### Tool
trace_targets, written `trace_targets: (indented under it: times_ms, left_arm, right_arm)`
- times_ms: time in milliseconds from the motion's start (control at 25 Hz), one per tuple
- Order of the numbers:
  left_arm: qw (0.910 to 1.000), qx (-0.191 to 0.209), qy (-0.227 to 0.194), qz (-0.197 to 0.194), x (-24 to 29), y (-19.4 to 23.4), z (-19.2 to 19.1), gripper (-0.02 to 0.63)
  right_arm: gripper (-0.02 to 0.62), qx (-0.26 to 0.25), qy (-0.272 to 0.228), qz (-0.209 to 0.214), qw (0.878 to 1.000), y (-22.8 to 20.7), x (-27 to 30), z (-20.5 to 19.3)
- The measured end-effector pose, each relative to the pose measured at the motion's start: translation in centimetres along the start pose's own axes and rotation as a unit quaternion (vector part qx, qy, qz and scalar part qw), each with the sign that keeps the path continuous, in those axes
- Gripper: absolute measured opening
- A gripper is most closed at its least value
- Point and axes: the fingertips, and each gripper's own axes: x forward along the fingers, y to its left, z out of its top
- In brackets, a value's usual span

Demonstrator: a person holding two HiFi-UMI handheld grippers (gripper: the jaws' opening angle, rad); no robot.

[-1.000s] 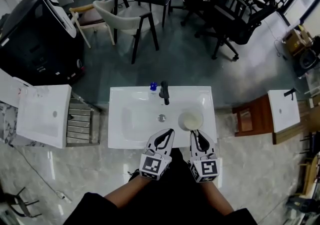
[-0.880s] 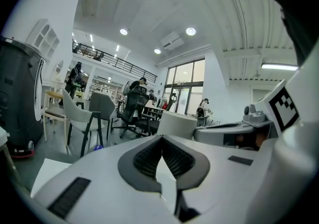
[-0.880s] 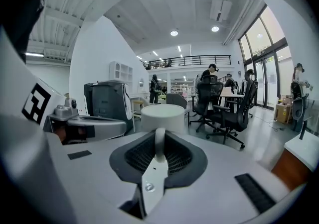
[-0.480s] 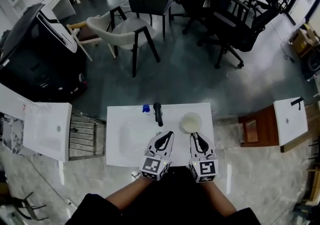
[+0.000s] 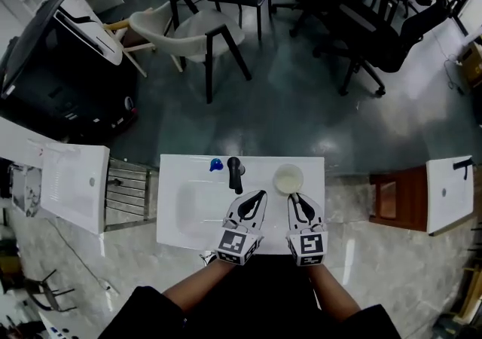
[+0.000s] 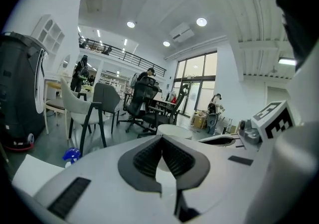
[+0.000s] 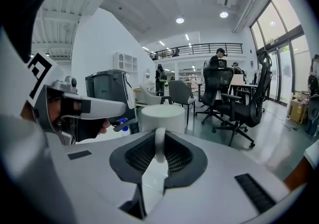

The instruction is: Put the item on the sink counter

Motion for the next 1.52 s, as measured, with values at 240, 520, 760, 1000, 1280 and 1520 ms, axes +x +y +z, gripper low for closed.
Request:
trace_targets:
  times_ms: [240, 520, 760, 1000, 1280, 1520]
  left_arm:
    - [0.9999, -0.003, 0.005, 0.015, 2.2, 0.4, -1.1, 0.012]
    - [0.9992, -0.003, 0.012, 0.038, 3.6, 1.2, -2.1, 0.012]
    - [0.998, -0.01, 0.019, 0.059, 3.8, 1.6, -3.1, 0.012]
    - [0.9971, -0.016, 0.026, 0.07, 3.9, 1.5, -4.5, 0.012]
    - [0.9961, -0.02, 0.034, 0.078, 3.8, 1.7, -5.0, 0.012]
    - [0.9961, -0.037, 0.033, 0.073, 3.9, 1.6, -4.9, 0.012]
  right_arm:
    - [0.058, 0.006, 0.018, 0.025, 1.0, -1.3, 2.7, -2.2]
    - [0.058, 0.018, 0.026, 0.038, 0.999, -2.5, 5.0, -5.2]
    - [0.058, 0.006, 0.039, 0.053, 0.998, -2.5, 7.0, -7.8]
    - [0.058, 0.009, 0.059, 0.059, 0.997, -2.7, 8.9, -11.0]
    - [0.058, 0.019, 0.07, 0.048, 0.996, -3.5, 10.6, -13.6]
    - [0.058, 0.005, 0.066, 0.048, 0.997, -4.1, 11.7, -14.1]
